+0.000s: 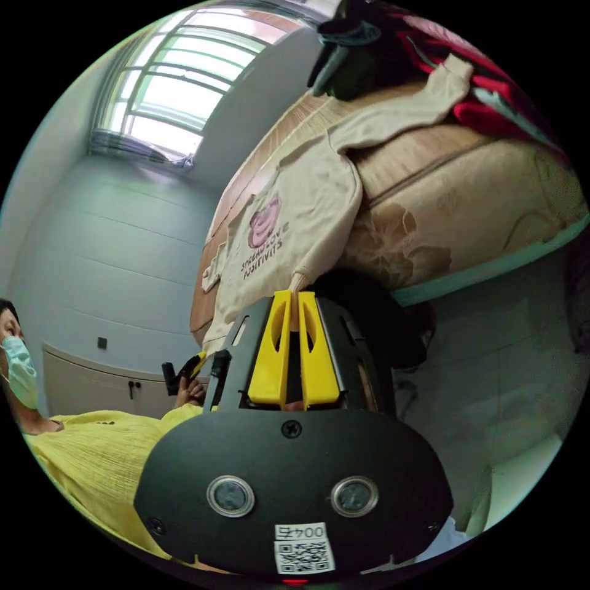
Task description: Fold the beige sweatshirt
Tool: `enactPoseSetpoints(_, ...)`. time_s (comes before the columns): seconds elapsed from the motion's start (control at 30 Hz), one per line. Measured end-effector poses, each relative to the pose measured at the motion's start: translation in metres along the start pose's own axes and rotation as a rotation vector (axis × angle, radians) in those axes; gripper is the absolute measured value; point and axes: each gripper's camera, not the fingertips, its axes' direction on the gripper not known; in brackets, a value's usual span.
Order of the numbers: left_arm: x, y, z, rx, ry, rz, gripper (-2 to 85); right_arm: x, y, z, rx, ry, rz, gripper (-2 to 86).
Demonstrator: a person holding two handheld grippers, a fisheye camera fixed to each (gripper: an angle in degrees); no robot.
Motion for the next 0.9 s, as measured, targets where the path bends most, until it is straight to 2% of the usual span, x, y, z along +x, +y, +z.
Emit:
enactPoseSetpoints(0.13,0.005,-0.009,-0.019,-0.001,-0.016,0.008,3.1,-0.004,-0.005,-0.023,0.01,0.051,-0.021,2.1)
enactPoseSetpoints(0.2,0.0,-0.01,-0.012,-0.037,-0.014,-0.002,3.0,0.012,-0.003,-0.013,-0.035,0.062,0.029,2.1)
enactPoseSetpoints(0.33,-0.011,0.002,0.032,-0.15,-0.131,-0.002,2.8,0.039,0.018,0.027,-0.135,0.126,0.095,2.3)
enactPoseSetpoints(0.6,-0.002,0.003,0.062,-0.152,-0.159,-0.013,2.8,0.035,0.025,0.046,-0.202,0.172,0.099,3.7)
enactPoseSetpoints(0.67,0.004,0.0,0.064,-0.171,-0.195,0.004,2.8,0.03,0.02,0.041,-0.238,0.268,0.089,3.8)
enactPoseSetpoints(0.77,0.009,-0.002,0.057,-0.183,-0.295,0.018,3.0,0.011,0.011,0.022,-0.186,0.404,0.019,3.6)
enactPoseSetpoints(0.9,0.031,-0.014,0.037,-0.096,-0.434,0.061,3.2,-0.022,-0.006,0.022,-0.093,0.394,-0.093,4.9)
